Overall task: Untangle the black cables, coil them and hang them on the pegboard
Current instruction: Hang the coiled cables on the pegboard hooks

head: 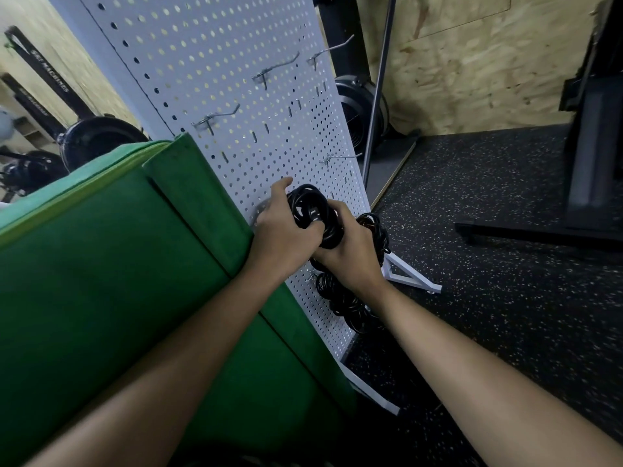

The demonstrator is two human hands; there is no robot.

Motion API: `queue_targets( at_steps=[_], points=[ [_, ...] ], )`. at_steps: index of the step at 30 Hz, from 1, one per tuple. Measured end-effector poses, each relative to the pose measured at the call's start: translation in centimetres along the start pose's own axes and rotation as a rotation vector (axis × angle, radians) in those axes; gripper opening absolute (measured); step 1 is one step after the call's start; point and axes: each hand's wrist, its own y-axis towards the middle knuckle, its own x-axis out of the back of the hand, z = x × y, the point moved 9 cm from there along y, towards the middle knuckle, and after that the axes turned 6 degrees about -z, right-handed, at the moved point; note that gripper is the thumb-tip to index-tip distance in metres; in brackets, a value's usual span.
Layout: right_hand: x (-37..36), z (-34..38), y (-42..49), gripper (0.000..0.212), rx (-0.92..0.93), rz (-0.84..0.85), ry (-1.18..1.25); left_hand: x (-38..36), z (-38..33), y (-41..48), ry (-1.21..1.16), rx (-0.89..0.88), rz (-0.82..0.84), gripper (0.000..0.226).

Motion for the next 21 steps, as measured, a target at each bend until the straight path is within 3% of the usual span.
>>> queue_targets(
  at_steps=[5, 10, 19, 21],
  points=[
    [-0.7, -0.2, -0.3, 0.066, -0.027, -0.001, 0.030, 0.0, -0.1, 0.0, 0.022, -0.016, -0.002, 0.079],
    [-0.8, 0.9, 0.7, 0.062, 0.048, -0.010, -0.150, 0.5, 0.2, 0.1, -0.032, 0.010, -0.043, 0.072],
    [-3.0, -0.5, 2.4, 0.042, 0.011, 0.157, -0.247, 0.5, -0.2, 0.4, -0.026, -0.011, -0.100, 0.078],
    [-3.4, -0.9, 2.6, 0.047, -0.002, 0.214, -0.197, 0.5, -0.5, 0.2, 0.001, -0.053, -0.112, 0.078]
  ],
)
